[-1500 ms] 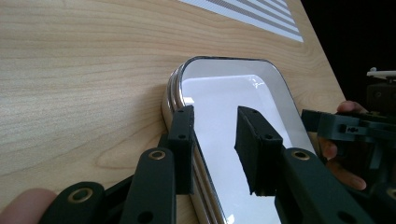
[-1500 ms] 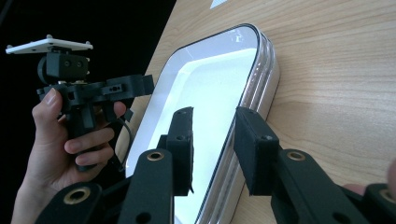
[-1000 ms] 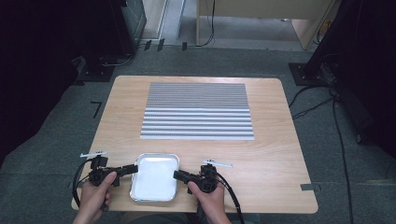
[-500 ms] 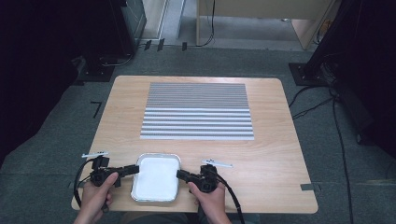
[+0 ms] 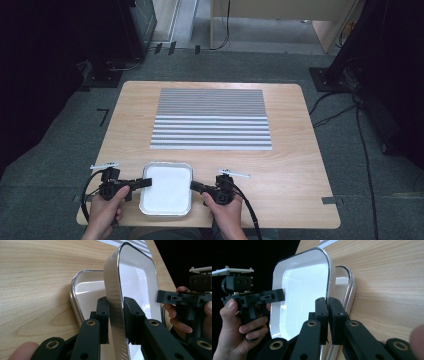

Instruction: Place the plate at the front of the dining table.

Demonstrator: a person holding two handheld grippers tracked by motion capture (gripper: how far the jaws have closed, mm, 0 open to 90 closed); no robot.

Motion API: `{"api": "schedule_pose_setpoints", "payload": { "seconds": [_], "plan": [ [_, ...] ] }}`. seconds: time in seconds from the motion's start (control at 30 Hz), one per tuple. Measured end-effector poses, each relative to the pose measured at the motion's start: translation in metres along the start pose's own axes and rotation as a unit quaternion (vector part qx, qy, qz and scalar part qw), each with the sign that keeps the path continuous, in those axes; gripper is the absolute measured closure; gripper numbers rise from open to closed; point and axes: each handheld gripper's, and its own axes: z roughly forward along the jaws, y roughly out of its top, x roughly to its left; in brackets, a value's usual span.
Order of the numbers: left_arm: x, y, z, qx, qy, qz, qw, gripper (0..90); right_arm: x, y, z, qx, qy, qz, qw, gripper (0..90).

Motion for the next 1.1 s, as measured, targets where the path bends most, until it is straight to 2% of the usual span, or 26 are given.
{"api": "schedule_pose_setpoints", "payload": {
  "seconds": [0.13, 0.23, 0.37, 0.43, 0.5, 0.57, 0.67, 0.9, 1.1],
  "plan": [
    [-0.002, 0.001, -0.002, -0.019, -0.006, -0.006, 0.9998, 80.1, 0.003, 0.003, -0.003, -0.003, 0.003, -0.012, 0.9999, 87.9],
    [-0.004, 0.002, -0.002, -0.024, -0.003, -0.010, 0.9997, 80.5, 0.006, 0.004, -0.004, -0.006, -0.007, -0.028, 0.9996, 88.1],
    [-0.003, 0.003, 0.002, -0.023, -0.003, -0.026, 0.9994, 80.6, 0.008, 0.007, -0.004, -0.009, -0.016, -0.035, 0.9992, 87.1],
    [-0.002, 0.004, 0.004, -0.023, -0.004, -0.032, 0.9992, 80.6, 0.010, 0.009, -0.005, -0.013, -0.022, -0.042, 0.9988, 83.0],
    [-0.002, 0.006, 0.007, -0.022, -0.005, -0.038, 0.9990, 80.6, 0.012, 0.010, -0.005, -0.015, -0.037, -0.057, 0.9976, 82.1],
    [-0.002, 0.007, 0.010, -0.019, -0.007, -0.041, 0.9990, 80.6, 0.016, 0.012, -0.004, -0.019, -0.060, -0.078, 0.9950, 82.0],
    [-0.003, 0.009, 0.012, -0.019, -0.009, -0.045, 0.9988, 80.7, 0.019, 0.013, -0.001, -0.021, -0.087, -0.096, 0.9913, 81.4],
    [-0.005, 0.010, 0.016, -0.025, -0.011, -0.054, 0.9982, 80.7, 0.023, 0.013, 0.005, -0.020, -0.123, -0.109, 0.9861, 81.7],
    [-0.007, 0.011, 0.017, -0.025, -0.009, -0.047, 0.9985, 80.8, 0.028, 0.020, 0.005, -0.016, -0.145, -0.091, 0.9851, 86.2]
  ]
}}
